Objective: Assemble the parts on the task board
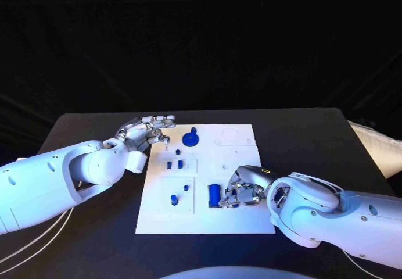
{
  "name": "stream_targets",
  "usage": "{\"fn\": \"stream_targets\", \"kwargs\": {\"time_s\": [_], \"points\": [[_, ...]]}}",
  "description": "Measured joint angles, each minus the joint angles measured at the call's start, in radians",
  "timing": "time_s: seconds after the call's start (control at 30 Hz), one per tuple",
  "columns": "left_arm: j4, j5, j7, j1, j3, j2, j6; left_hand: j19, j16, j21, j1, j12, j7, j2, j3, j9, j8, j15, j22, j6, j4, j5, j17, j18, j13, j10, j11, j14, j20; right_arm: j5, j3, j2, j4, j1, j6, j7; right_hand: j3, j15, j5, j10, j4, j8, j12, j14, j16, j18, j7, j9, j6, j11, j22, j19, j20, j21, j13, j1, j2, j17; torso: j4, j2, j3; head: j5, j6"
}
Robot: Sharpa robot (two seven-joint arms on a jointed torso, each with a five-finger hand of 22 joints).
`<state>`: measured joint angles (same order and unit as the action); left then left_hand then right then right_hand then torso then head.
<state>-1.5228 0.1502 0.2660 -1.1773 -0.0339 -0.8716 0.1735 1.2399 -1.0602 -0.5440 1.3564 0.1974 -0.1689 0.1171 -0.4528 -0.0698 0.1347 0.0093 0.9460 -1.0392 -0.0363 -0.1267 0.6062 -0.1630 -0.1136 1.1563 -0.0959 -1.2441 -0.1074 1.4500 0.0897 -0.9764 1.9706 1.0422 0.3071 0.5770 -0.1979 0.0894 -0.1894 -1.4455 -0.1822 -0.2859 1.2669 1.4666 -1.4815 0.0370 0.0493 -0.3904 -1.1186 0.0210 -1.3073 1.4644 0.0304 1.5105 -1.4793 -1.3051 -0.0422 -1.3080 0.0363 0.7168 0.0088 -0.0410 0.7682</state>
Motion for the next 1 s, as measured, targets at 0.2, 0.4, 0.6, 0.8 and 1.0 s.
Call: {"fn": "stream_targets", "kwargs": {"time_s": [0.2,0.4,0.6,0.8,1.0], "points": [[0.000,0.000,-0.001,0.000,0.000,-0.003,0.000,0.000,0.000,0.000,0.000,0.000,0.000,0.000,0.000,0.000,0.000,0.000,0.000,0.000,0.000,0.000,0.000,0.000,0.000,0.000,0.000,0.000,0.000,-0.021,0.000,-0.080,0.039,0.011,0.021,-0.023,0.004,-0.015,-0.066,0.036,0.009,0.045,-0.086,0.000,0.006,0.000,0.025,0.013,0.050,-0.018,0.000,0.004,0.004,-0.006,-0.024,-0.001,0.000,0.000,-0.0008,-0.001,-0.0005,-0.005,-0.003],[0.000,0.000,-0.001,0.001,-0.001,-0.003,-0.001,0.000,0.000,0.000,0.000,0.000,0.000,0.000,0.000,0.000,0.000,0.000,0.000,0.000,0.000,0.000,0.000,0.000,0.000,0.000,0.000,0.000,0.000,-0.027,-0.001,-0.131,0.055,0.031,0.047,-0.036,0.019,-0.015,-0.070,0.046,0.024,0.048,-0.098,0.000,0.006,0.000,0.025,0.016,0.050,-0.019,-0.001,0.000,0.008,-0.006,-0.061,-0.038,-0.029,0.000,-0.0017,-0.001,-0.0006,-0.008,-0.005],[0.000,0.000,-0.001,0.001,-0.001,0.000,-0.001,0.000,0.000,0.000,0.000,0.000,0.000,0.000,0.000,0.000,0.000,0.000,0.000,0.000,0.000,0.000,0.000,0.000,0.000,0.000,0.000,0.000,0.000,-0.019,-0.001,-0.116,0.041,0.033,0.045,-0.031,0.027,-0.015,-0.070,0.047,0.024,0.052,-0.098,0.000,0.006,0.000,0.016,0.017,0.033,-0.020,-0.001,0.000,0.008,-0.006,-0.066,-0.042,-0.033,0.000,-0.0005,0.000,0.0007,-0.011,-0.007],[0.001,0.000,-0.002,0.001,-0.001,0.000,-0.002,0.000,0.000,0.000,0.000,0.000,0.000,0.000,0.000,0.000,0.000,0.000,0.000,0.000,0.000,0.000,0.000,0.000,0.000,0.000,0.000,0.000,0.000,0.008,-0.001,-0.081,0.012,0.023,0.031,-0.012,0.037,-0.015,-0.074,0.047,0.028,0.052,-0.096,0.000,0.006,0.000,0.006,0.017,0.017,-0.020,-0.001,0.000,0.008,-0.006,-0.066,-0.042,-0.033,0.000,0.0015,0.001,0.0008,-0.012,-0.008],[0.001,0.000,-0.002,0.001,-0.001,0.000,-0.003,0.000,0.000,0.000,0.000,0.000,0.000,0.000,0.000,0.000,0.000,0.000,0.000,0.000,0.000,0.000,0.000,0.000,0.000,0.000,0.000,0.000,0.000,0.038,0.000,-0.050,-0.008,0.011,0.009,0.004,0.037,-0.015,-0.074,0.047,0.028,0.052,-0.089,0.000,0.006,0.000,0.003,0.015,0.006,-0.020,-0.001,0.000,0.008,-0.006,-0.066,-0.045,-0.030,0.000,0.0014,0.001,0.0001,-0.009,-0.006]]}}
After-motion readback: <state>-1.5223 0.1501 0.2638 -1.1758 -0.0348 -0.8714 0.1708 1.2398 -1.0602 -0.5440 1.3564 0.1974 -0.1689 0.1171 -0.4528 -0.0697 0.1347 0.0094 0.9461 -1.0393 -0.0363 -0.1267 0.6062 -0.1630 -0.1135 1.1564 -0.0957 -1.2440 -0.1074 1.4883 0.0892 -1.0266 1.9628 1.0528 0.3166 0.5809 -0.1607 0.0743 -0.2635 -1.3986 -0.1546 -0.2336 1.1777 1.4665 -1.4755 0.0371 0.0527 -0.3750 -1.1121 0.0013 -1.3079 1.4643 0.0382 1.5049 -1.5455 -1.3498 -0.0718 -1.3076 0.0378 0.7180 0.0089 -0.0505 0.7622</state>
